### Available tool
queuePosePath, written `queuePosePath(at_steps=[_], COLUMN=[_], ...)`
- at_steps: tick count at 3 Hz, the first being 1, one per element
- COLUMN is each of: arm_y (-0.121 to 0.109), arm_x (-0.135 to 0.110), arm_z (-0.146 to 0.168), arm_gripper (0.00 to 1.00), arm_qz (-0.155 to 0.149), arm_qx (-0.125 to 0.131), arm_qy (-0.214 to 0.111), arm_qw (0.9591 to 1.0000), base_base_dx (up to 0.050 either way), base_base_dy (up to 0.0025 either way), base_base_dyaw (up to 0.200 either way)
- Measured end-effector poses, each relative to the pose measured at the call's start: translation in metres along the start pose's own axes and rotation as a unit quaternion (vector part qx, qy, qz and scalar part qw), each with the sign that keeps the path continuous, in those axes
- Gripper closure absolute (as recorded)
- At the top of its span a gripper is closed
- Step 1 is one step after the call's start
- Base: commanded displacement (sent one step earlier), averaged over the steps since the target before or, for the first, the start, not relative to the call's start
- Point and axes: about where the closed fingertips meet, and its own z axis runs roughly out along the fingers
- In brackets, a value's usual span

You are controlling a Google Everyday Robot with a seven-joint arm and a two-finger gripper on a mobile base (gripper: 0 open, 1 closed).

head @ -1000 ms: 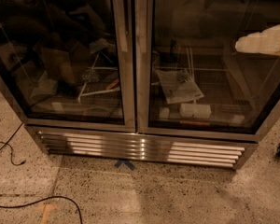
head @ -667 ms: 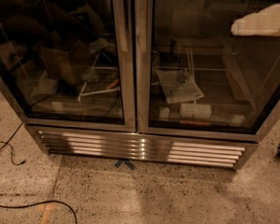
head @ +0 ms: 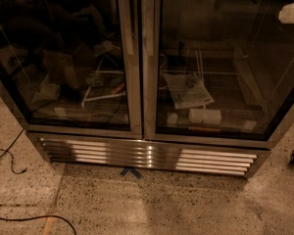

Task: Pick orange can from top drawer and place on counter

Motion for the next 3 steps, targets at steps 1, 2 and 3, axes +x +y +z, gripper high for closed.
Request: queuePosePath(at_steps=[1,2,3], arm_y=[-0.046,-0.076,-0.114], arm_x=[0.012,0.000,-0.025], arm_z=[-0.026,-0.019,0.016], arm_gripper=[0.00,0.00,0.00], arm_qz=[-0.052,-0.073,-0.099], arm_qx=[-0.017,-0.029,-0.052], arm_qy=[0.055,0.104,0.144], arm_qw=[0.9970,0.9914,0.9832], base_base_dx=[0.000,0.000,0.000], base_base_dy=[0.00000,0.00000,0.00000], base_base_dyaw=[0.000,0.000,0.000])
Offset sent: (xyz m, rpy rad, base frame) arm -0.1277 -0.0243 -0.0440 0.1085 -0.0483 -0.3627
